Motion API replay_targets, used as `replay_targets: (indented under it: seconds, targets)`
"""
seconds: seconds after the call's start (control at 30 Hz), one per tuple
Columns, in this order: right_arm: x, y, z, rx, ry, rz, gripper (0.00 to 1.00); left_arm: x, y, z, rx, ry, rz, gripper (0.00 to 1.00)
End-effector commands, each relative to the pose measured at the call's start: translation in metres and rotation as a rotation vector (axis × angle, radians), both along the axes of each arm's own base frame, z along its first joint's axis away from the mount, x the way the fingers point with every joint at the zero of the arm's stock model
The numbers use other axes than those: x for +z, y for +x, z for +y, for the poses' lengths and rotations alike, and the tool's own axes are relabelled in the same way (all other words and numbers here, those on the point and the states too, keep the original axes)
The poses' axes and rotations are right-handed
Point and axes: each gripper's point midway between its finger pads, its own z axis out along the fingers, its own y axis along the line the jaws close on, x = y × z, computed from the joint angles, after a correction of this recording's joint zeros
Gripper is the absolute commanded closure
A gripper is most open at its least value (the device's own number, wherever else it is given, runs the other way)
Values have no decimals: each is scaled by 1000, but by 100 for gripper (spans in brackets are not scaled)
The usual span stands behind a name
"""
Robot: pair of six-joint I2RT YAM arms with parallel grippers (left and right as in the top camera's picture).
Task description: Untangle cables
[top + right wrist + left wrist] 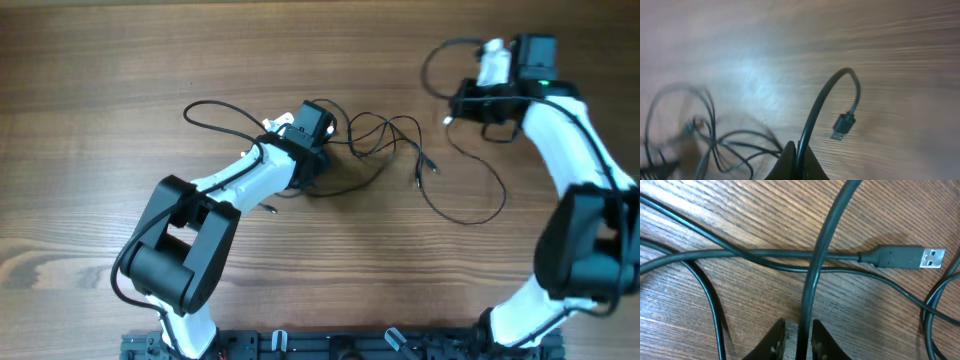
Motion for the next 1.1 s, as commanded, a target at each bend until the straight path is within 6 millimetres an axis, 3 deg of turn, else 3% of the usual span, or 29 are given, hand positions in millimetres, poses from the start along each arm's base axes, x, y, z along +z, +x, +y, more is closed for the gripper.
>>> replay_targets:
  seconds: [0.0,0.13,0.2,0.27,0.33,0.37,0.4,0.43,0.47,0.53,0.57,0.6,0.63,0.7,0.8,1.07]
  targets:
    - [-25,-2,43,258,49,-37,89,-3,-1,8,22,39,-9,79]
    - [-50,10,58,319,0,-67,78,-3,0,8,22,36,-13,78]
    - [-57,10,62,344,-7,-69,66,-3,0,8,22,36,-13,76]
    - [-64,7,67,398,-26,-74,64,-2,1,7,22,35,-16,74]
    - [-70,12,52,401,-134,-85,64,-2,2,7,22,33,-19,69]
    - [-72,15,41,375,-187,-78,62,-2,2,7,22,33,-19,60]
    - [-74,16,32,353,-220,-68,62,-2,1,7,21,33,-18,39]
    - [-73,13,28,345,-223,-52,62,-2,1,7,22,33,-17,6]
    - [-69,11,26,322,-214,-41,62,-2,1,7,21,35,-14,0]
    - [-50,11,25,265,-192,-47,63,-3,1,7,21,35,-14,0]
    - [-39,11,25,246,-185,-59,69,-3,1,7,21,35,-14,0]
    - [-16,9,25,208,-166,-78,85,-2,1,7,22,35,-14,0]
    - [-6,6,25,196,-161,-82,95,-2,1,7,22,35,-14,0]
    - [10,-6,25,181,-153,-68,96,-2,1,7,22,35,-14,0]
    - [19,-18,25,183,-151,-46,96,-2,1,7,22,35,-14,0]
    - [16,-27,24,186,-148,-7,96,-3,1,7,21,35,-14,0]
